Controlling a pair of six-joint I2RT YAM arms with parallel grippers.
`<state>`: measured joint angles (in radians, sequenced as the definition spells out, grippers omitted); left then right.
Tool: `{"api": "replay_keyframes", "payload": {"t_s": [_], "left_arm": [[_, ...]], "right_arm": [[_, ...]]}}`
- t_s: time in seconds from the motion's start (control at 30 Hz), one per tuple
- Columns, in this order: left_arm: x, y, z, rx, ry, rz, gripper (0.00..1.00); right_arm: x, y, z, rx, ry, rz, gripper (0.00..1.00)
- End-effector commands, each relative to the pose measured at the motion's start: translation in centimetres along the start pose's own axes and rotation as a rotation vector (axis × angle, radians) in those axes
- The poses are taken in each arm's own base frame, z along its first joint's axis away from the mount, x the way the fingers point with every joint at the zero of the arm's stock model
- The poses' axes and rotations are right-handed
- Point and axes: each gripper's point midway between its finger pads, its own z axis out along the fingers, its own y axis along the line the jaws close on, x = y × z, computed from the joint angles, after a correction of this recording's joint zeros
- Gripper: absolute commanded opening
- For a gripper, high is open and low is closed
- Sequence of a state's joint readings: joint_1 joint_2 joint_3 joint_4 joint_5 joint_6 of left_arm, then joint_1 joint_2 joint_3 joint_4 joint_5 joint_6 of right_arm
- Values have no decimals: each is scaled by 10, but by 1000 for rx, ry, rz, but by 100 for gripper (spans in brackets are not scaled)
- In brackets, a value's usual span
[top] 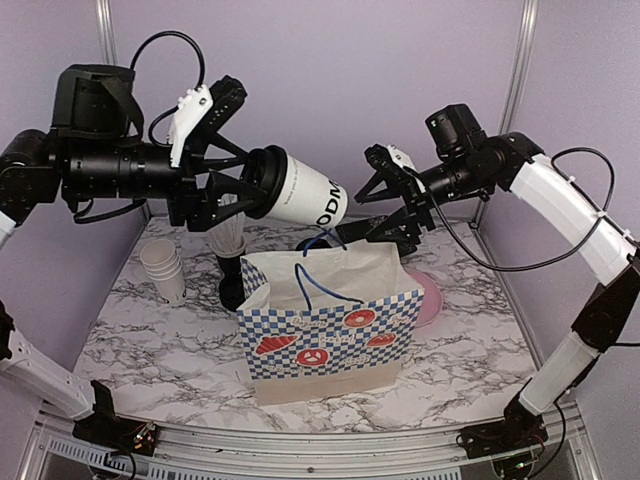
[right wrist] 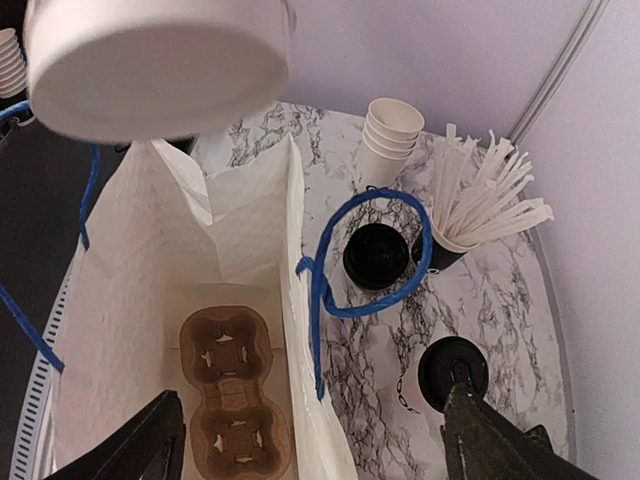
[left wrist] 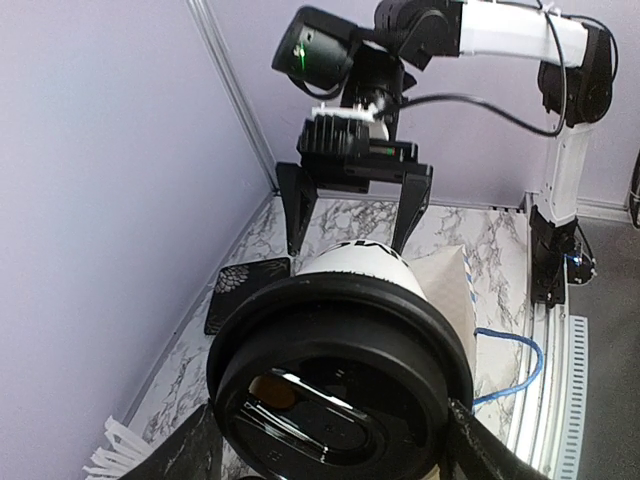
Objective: Pack the takeout coffee
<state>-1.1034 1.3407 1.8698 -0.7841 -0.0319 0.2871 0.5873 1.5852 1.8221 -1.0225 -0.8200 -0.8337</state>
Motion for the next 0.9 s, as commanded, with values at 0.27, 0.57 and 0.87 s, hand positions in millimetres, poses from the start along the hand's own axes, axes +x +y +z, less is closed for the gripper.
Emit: {"api": "replay_keyframes", "payload": {"t_s": [0.27,0.57,0.87], "left_arm": [[54,-2,-1,-31,197,-76,62],[89,-16,41,27,365,-52,59],[119,-32,76,77,527,-22,56]], "right_arm": [[13,-23,61,-34,102,114,64],[8,-19,61,-69,98,144,0],[4,-9,50,-44,88,150,0]]}}
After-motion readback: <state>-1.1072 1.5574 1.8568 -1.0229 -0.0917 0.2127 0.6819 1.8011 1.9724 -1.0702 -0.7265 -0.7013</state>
